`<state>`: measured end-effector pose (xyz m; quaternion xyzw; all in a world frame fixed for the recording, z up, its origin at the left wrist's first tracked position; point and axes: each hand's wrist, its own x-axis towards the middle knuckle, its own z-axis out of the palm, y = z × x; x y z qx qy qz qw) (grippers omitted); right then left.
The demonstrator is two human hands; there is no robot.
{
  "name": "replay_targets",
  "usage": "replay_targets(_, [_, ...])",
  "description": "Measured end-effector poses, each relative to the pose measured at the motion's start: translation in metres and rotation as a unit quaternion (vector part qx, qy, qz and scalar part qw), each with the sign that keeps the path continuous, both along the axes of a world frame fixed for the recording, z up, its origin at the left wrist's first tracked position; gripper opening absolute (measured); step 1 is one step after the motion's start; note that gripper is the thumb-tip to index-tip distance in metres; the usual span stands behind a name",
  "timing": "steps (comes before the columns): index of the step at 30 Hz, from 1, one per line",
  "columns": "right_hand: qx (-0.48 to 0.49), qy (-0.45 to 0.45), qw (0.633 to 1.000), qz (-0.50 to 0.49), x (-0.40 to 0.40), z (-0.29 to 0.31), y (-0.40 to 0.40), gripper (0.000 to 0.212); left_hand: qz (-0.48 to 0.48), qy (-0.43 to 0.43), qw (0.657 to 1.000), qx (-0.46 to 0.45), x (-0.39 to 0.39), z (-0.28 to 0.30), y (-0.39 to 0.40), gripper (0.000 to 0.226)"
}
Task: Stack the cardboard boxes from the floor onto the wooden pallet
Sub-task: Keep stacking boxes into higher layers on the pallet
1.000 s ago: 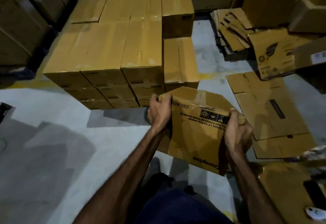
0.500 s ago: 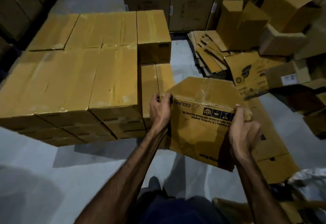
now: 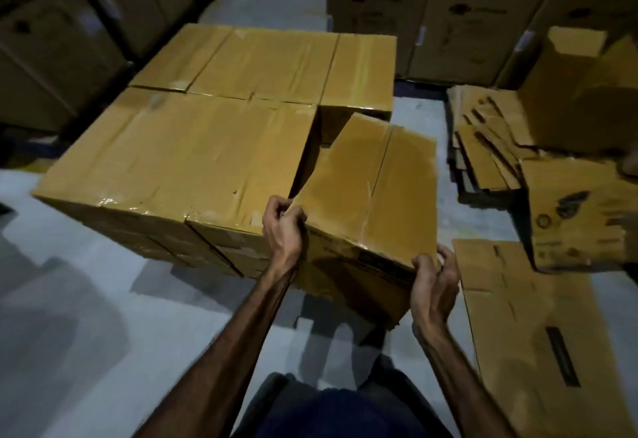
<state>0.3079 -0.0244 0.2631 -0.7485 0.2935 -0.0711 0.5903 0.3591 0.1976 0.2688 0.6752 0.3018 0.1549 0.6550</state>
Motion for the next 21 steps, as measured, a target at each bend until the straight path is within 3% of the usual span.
replay_targets(3, [0.007,0.024,0.997,0.069,0.024,-0.017,-0.008,0.064,0.038,-0.018,0.999,-0.034,0.007,-0.008,-0.002,0.01])
replay_targets(9, [0.008,0.046,0.987,0.151,0.043,-0.053,-0.036,0.043,0.09,0.013,0.992,-0.085,-0.002,-0.035,-0.017,0.028])
replay_targets(21, [-0.002,0.089,0.968,0.235,0.071,-0.092,-0.053,0.056,0.167,0.081,0.977,-0.103,0.009,-0.088,-0.032,0.038])
